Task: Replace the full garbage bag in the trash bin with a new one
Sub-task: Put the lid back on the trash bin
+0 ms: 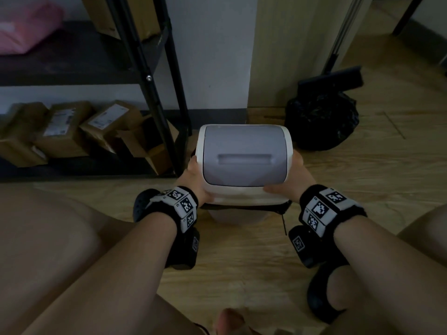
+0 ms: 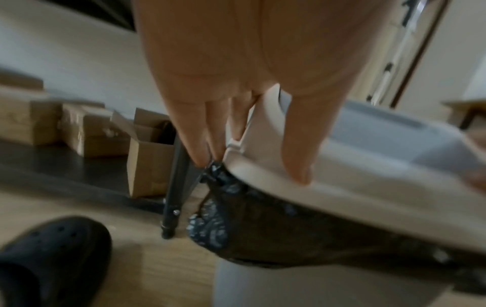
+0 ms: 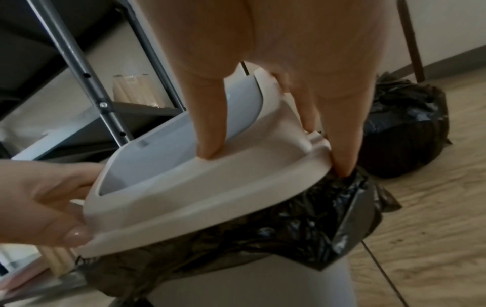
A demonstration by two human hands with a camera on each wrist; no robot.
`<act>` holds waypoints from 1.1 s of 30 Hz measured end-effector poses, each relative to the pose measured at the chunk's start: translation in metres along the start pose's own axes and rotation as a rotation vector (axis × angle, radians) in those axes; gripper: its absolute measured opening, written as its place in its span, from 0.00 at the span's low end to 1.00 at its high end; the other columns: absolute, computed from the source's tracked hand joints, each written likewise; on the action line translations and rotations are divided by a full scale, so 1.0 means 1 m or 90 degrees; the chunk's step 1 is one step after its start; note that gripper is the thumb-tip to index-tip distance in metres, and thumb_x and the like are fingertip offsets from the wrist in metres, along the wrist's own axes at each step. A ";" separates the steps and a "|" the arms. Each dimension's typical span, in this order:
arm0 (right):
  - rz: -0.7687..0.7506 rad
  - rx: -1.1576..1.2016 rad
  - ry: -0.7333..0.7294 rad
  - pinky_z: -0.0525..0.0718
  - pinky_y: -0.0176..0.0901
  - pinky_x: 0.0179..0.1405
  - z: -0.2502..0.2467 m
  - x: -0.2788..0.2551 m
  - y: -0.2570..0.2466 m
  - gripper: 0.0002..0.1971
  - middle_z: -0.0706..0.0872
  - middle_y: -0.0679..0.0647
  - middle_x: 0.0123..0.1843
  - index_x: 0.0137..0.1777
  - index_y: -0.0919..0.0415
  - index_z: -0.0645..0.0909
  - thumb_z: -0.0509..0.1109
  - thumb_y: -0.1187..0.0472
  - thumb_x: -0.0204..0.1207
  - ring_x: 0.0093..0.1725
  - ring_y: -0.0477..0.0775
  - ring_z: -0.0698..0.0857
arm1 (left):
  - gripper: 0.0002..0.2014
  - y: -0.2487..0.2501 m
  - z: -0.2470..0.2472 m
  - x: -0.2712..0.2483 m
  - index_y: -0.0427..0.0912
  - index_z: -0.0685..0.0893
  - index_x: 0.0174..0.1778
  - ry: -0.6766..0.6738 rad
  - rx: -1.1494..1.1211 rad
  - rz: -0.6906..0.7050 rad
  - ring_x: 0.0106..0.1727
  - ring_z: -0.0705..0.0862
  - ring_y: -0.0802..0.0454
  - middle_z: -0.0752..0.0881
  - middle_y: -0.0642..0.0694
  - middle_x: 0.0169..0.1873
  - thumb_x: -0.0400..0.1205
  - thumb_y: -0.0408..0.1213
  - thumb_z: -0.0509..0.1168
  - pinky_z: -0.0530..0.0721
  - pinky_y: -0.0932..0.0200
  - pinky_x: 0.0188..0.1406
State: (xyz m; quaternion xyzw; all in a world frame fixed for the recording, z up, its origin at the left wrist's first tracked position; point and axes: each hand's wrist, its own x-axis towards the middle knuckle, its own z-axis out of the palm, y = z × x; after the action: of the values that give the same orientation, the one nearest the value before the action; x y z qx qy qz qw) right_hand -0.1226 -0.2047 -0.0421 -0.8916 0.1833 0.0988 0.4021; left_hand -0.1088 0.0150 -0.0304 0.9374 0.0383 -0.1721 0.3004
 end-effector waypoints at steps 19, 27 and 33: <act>-0.060 0.073 0.021 0.73 0.40 0.58 0.002 0.071 -0.025 0.48 0.77 0.54 0.72 0.81 0.55 0.57 0.80 0.61 0.64 0.69 0.59 0.78 | 0.45 0.010 -0.031 0.079 0.44 0.60 0.78 -0.016 -0.012 -0.036 0.67 0.78 0.41 0.80 0.40 0.65 0.67 0.33 0.77 0.76 0.51 0.66; -0.070 0.065 0.033 0.75 0.46 0.63 -0.002 0.122 -0.043 0.44 0.77 0.54 0.72 0.80 0.54 0.58 0.79 0.60 0.67 0.70 0.58 0.77 | 0.40 0.023 -0.041 0.133 0.41 0.64 0.75 -0.003 -0.031 -0.043 0.67 0.78 0.39 0.80 0.38 0.65 0.69 0.31 0.75 0.77 0.50 0.68; -0.081 0.114 0.041 0.75 0.43 0.63 0.000 0.160 -0.052 0.43 0.77 0.53 0.71 0.80 0.54 0.60 0.79 0.62 0.67 0.70 0.55 0.77 | 0.42 0.034 -0.045 0.170 0.42 0.58 0.80 0.010 -0.035 -0.078 0.72 0.74 0.39 0.76 0.38 0.70 0.72 0.28 0.72 0.73 0.51 0.70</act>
State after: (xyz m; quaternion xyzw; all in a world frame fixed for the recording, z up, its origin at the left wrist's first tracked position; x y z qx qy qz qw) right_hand 0.0445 -0.2125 -0.0585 -0.8648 0.1476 0.0275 0.4792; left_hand 0.0700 0.0080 -0.0365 0.9259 0.1025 -0.1818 0.3150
